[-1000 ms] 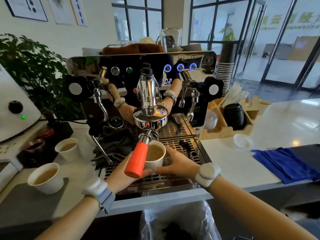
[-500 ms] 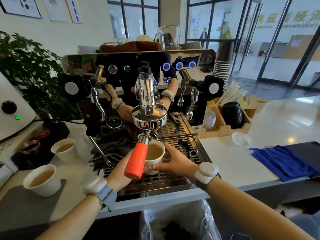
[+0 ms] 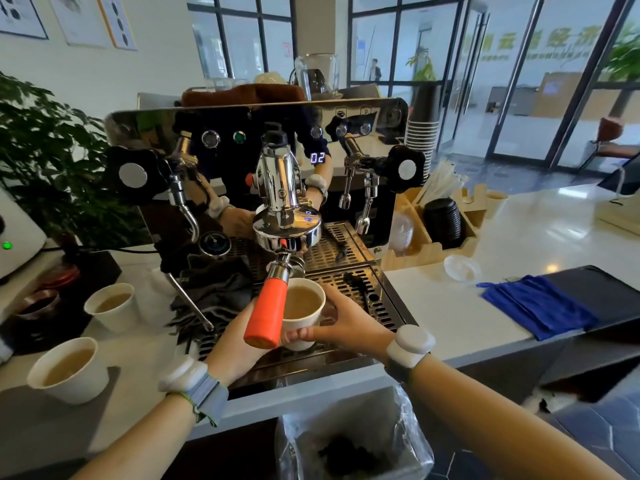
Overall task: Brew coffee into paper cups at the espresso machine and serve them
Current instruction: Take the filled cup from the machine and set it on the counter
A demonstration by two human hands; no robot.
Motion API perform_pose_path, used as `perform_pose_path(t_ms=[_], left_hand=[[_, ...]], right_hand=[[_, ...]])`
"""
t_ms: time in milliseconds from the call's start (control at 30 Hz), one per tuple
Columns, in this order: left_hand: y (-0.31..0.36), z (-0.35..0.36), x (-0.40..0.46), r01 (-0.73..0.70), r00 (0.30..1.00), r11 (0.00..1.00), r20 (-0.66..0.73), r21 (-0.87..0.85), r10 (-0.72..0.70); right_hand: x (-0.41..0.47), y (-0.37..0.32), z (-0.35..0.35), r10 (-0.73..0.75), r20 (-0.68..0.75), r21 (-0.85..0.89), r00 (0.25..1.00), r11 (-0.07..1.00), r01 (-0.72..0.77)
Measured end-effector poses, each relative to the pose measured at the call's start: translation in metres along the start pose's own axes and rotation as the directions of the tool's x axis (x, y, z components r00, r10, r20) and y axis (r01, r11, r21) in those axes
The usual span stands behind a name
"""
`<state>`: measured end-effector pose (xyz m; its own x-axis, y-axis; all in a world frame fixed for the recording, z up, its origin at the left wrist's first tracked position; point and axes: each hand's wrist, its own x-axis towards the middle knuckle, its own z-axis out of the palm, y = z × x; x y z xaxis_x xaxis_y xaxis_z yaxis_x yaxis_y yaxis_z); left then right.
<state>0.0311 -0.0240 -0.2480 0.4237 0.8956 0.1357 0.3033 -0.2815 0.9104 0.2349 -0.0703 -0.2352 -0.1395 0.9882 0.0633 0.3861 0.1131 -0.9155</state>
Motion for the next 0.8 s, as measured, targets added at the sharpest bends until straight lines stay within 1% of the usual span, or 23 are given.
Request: perform_pose_path(t_ms=[33, 100, 200, 300, 367, 400, 467, 567, 733, 800], left_hand=[[0.0, -0.001, -0.003, -0.036, 0.999, 0.999, -0.008, 0.01, 0.036], [-0.004, 0.001, -0.008, -0.051, 0.998, 0.999, -0.025, 0.003, 0.051], [0.01, 0.007, -0.013, -0.094, 0.996, 0.994, -0.003, -0.052, 0.094], [0.018, 0.012, -0.015, -0.083, 0.995, 0.985, 0.049, -0.154, 0.091], [0.018, 0.019, -0.013, -0.063, 0.996, 0.97, 0.039, -0.233, 0.074], [0.02, 0.026, -0.013, -0.063, 0.997, 0.967, 0.034, -0.246, 0.073], [0.024, 0.033, -0.014, -0.082, 0.996, 0.971, 0.024, -0.226, 0.09], [0.038, 0.052, -0.014, -0.072, 0.995, 0.979, 0.049, -0.191, 0.083], [0.064, 0.092, -0.006, -0.067, 0.991, 0.982, 0.106, -0.176, 0.086], [0.077, 0.119, -0.001, -0.078, 0.988, 0.982, 0.121, -0.17, 0.099]], right_hand=[[0.0, 0.0, 0.0, 0.0, -0.003, 0.004, 1.0, 1.0, 0.0], [-0.006, 0.0, 0.001, 0.0, -0.02, 0.0, 1.0, 1.0, -0.001], [-0.013, 0.0, 0.002, 0.008, -0.044, 0.014, 0.999, 1.0, -0.007], [-0.023, -0.001, -0.001, 0.011, -0.063, 0.04, 0.998, 0.999, -0.008], [-0.032, -0.002, -0.007, 0.005, -0.082, 0.044, 0.997, 0.999, -0.002], [-0.038, -0.002, -0.013, 0.002, -0.091, 0.043, 0.996, 0.999, 0.002], [-0.044, 0.0, -0.019, 0.004, -0.098, 0.048, 0.995, 0.999, 0.001], [-0.06, 0.001, -0.034, 0.007, -0.126, 0.057, 0.992, 0.998, 0.001], [-0.088, 0.009, -0.073, -0.035, -0.191, 0.013, 0.981, 0.999, 0.039], [-0.104, 0.017, -0.097, -0.035, -0.212, 0.006, 0.977, 0.999, 0.038]])
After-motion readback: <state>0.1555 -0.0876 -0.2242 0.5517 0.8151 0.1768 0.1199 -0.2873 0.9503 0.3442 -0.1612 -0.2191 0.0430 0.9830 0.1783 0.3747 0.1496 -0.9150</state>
